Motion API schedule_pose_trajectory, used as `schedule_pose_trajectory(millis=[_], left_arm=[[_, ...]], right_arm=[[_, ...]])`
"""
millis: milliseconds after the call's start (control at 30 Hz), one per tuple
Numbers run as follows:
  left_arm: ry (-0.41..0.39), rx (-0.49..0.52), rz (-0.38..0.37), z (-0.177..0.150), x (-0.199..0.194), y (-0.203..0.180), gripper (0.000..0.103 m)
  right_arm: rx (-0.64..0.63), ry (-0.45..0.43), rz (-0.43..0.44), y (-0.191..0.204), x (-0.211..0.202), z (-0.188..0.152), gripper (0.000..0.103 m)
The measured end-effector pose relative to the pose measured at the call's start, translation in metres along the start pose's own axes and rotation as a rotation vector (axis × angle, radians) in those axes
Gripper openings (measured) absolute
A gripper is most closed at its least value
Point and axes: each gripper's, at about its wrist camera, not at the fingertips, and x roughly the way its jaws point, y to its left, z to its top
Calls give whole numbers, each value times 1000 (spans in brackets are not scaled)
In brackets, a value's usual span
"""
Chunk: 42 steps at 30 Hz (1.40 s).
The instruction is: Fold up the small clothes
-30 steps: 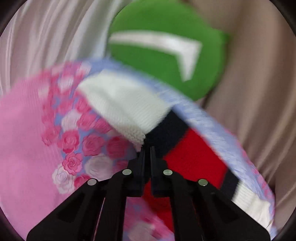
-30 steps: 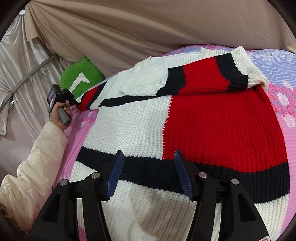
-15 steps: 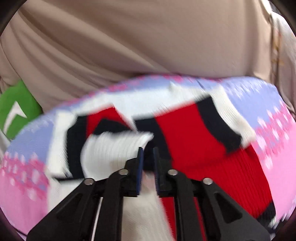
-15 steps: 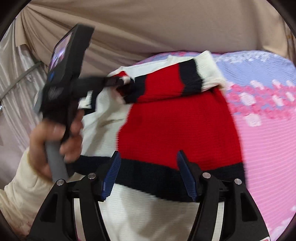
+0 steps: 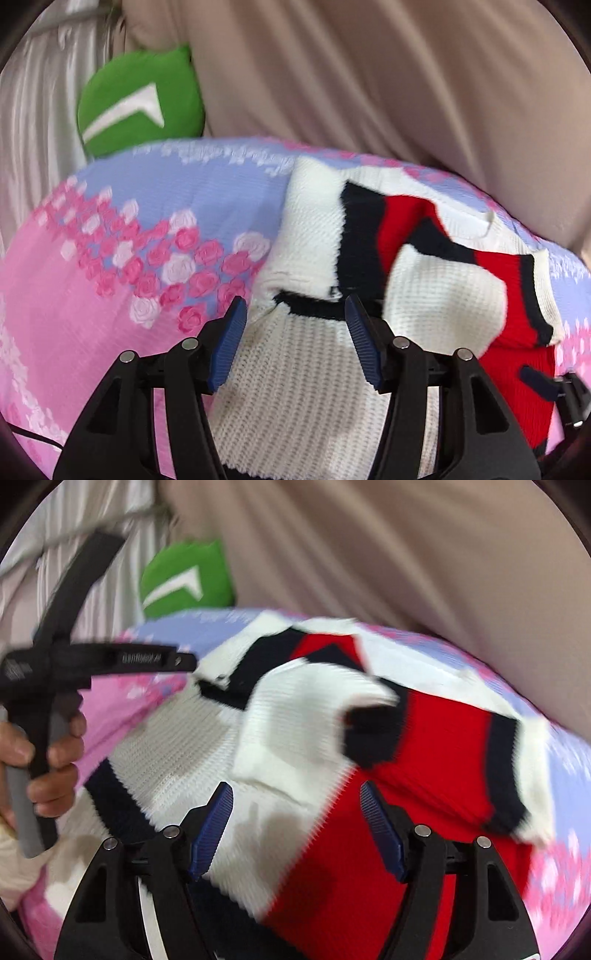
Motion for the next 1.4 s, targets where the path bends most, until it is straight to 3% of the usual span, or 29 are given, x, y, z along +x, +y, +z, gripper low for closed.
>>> schedule_pose_trajectory(millis=[133, 167, 200, 233, 300, 400, 433, 500, 567, 600, 667, 733, 767, 800, 900, 967, 1067, 1100, 1133, 1167, 1200, 1233, 1333, 1400], left_arm=[[62, -55, -50, 6, 18, 4, 53], [68, -58, -53, 6, 23, 4, 53], [72, -60, -46, 6, 24, 4, 53], [74, -59, -39, 6, 28, 3, 53], [73, -58, -27, 6, 27, 0, 53], [70, -70, -31, 8, 28, 4, 53], [70, -73, -34, 9, 28, 5, 53], [73, -73, -36, 8, 30, 6, 53], [86, -82, -56, 8, 32, 4, 53], [96, -92, -72, 8, 32, 3, 53], [109, -118, -115, 8, 32, 2, 55], [100, -142, -126, 7, 31, 3, 66], [100, -153, -124, 8, 32, 3, 68], [104, -164, -125, 10, 33, 3, 68], [122, -224, -132, 13, 43, 6, 70], [131, -275, -125, 14, 52, 8, 72], [110, -305, -99, 16, 58, 7, 71], [105, -301, -89, 16, 59, 6, 70], [98, -288, -68, 17, 60, 2, 58], [87, -264, -46, 18, 59, -2, 45], [80, -246, -16, 20, 58, -5, 23], [72, -245, -20, 21, 54, -5, 18], [16, -259, -41, 23, 34, 2, 14], [-14, -256, -29, 23, 27, 7, 14]], right_arm=[[-37, 106, -28, 12, 51, 11, 67], [-31, 108, -26, 10, 56, 12, 58], [-9, 98, -7, 6, 56, 15, 16], [24, 104, 14, -3, 53, 21, 9], [159, 1, 94, -31, 20, 32, 6], [368, -176, 103, -94, -40, 28, 6], [436, -200, 70, -117, -50, 20, 6], [520, -141, -74, -156, -46, 2, 8], [606, -8, -127, -190, -21, -20, 10], [655, 15, -138, -200, -18, -31, 13], [731, -39, -73, -208, -29, -46, 16], [729, -103, -6, -205, -43, -46, 40], [717, -124, -4, -202, -49, -44, 60], [705, -137, -7, -198, -49, -38, 68], [695, -109, 7, -204, -37, -27, 68], [764, -80, 44, -217, -18, -23, 68], [871, -86, 33, -234, 1, -25, 68], [875, -98, 33, -236, 2, -21, 63], [859, -104, 44, -230, 5, -16, 48], [828, -98, 75, -225, 7, -8, 7], [812, -103, 84, -220, 3, -1, 7], [795, -152, 102, -216, -10, 4, 7], [705, -372, 196, -197, -78, 7, 6], [669, -403, 142, -194, -94, -4, 6]])
